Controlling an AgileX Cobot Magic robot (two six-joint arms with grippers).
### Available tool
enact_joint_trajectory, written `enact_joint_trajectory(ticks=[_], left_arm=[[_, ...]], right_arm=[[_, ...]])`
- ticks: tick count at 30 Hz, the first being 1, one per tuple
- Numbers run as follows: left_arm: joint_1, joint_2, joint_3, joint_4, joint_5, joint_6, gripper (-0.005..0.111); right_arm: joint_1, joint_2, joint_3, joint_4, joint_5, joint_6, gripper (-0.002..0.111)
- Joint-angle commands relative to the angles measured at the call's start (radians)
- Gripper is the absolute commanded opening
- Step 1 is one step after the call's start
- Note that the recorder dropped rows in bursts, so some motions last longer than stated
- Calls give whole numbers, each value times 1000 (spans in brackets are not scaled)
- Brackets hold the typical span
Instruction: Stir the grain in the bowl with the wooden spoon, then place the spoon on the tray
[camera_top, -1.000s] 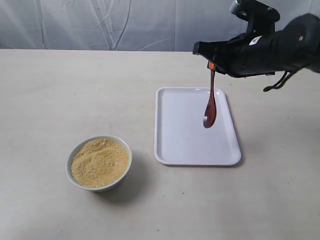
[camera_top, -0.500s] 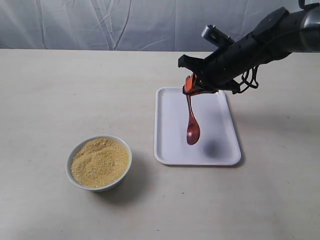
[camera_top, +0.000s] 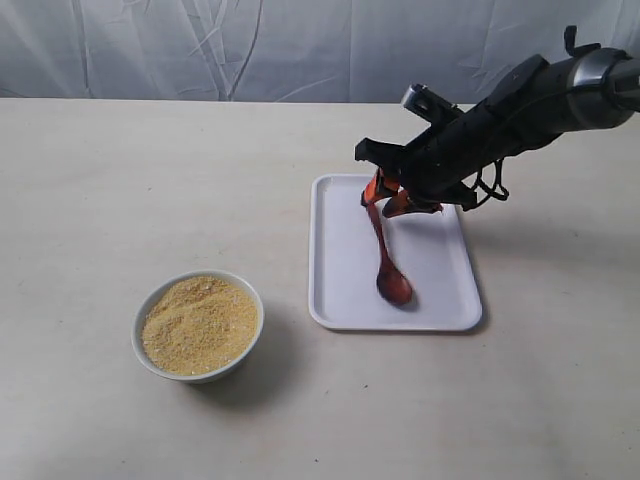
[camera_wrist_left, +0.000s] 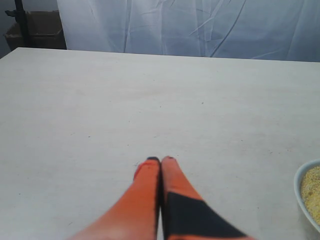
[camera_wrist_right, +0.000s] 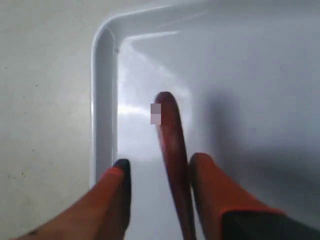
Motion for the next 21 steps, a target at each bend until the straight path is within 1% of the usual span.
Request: enact_joint_trajectory(ticks=[1, 3, 6, 8, 9, 10, 14, 15, 17, 21], left_arm=[[2, -4, 5, 0, -6, -1, 0], [2, -4, 5, 0, -6, -1, 0], [2, -4, 5, 0, -6, -1, 0], [2, -4, 5, 0, -6, -1, 0], [2, -4, 5, 0, -6, -1, 0], [2, -4, 5, 0, -6, -1, 0], [2, -4, 5, 0, -6, -1, 0], [2, -4, 5, 0, -6, -1, 0], [2, -4, 5, 0, -6, -1, 0], [2, -4, 5, 0, -6, -1, 0]], right_arm=[[-14, -14, -4, -54, -12, 37, 54], [-16, -34, -4, -157, -12, 115, 54], [-19, -91, -4, -364, 21, 247, 54], [-19, -138, -4, -476, 67, 274, 49], [-19, -168, -4, -515, 103, 287, 45], [-19, -196, -4, -550, 141, 289, 38], [-19, -318, 2, -643, 261, 299, -1], [-19, -352, 12, -665, 280, 314, 1], [-21, -419, 53, -704, 293, 322, 0], [-82, -573, 200, -733, 265, 330, 0]])
